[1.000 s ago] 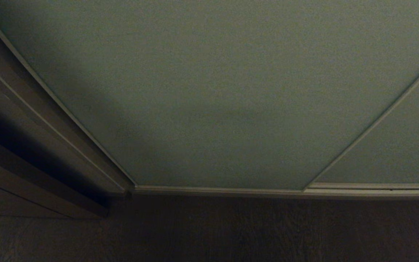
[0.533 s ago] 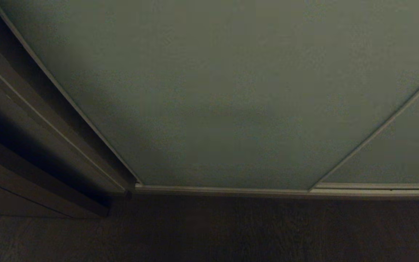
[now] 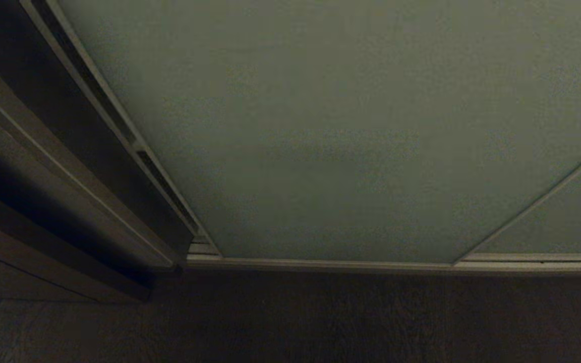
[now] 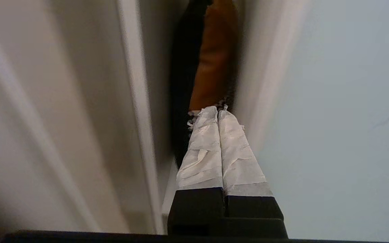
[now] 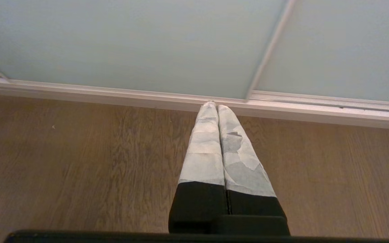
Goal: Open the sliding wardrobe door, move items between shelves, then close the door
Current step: Open the door
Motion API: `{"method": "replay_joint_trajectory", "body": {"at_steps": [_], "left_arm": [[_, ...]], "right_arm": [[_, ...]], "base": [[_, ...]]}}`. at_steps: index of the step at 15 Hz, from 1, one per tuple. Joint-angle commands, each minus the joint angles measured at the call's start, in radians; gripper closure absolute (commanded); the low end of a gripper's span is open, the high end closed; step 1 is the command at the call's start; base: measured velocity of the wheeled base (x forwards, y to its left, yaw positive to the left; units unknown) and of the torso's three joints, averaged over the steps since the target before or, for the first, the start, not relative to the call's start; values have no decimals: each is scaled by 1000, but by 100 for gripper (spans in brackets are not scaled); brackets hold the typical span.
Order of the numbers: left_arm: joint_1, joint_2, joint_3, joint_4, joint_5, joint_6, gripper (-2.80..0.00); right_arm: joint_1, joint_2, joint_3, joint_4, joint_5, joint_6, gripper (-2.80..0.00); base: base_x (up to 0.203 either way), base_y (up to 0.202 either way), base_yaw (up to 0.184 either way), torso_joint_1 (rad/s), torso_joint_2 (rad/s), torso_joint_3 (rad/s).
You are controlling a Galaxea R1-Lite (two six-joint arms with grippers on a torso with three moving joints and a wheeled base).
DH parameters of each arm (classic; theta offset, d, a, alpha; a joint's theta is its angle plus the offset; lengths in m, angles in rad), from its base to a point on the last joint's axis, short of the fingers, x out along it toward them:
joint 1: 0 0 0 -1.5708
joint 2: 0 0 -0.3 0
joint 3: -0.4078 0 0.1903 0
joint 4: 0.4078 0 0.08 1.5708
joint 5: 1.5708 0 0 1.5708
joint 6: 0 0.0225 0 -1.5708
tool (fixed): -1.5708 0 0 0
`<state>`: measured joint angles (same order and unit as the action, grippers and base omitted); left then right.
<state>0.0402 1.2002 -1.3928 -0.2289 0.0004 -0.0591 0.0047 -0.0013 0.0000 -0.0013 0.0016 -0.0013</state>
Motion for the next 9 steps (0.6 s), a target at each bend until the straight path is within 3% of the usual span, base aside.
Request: {"method": "replay_joint_trajectory", "body": {"at_steps": [1, 5, 9], "left_arm": [[9, -76, 13, 13, 8, 0, 0], [23, -53, 4, 19, -1, 6, 0], [13, 124, -198, 122, -23, -2, 0]], "right_arm": [[0, -2, 0, 0, 0, 0, 0], [0, -2, 0, 0, 0, 0, 0], [0, -2, 0, 0, 0, 0, 0]], "base": [[0, 0, 0, 0, 0, 0], [0, 0, 0, 0, 0, 0], [0, 0, 0, 0, 0, 0]]}}
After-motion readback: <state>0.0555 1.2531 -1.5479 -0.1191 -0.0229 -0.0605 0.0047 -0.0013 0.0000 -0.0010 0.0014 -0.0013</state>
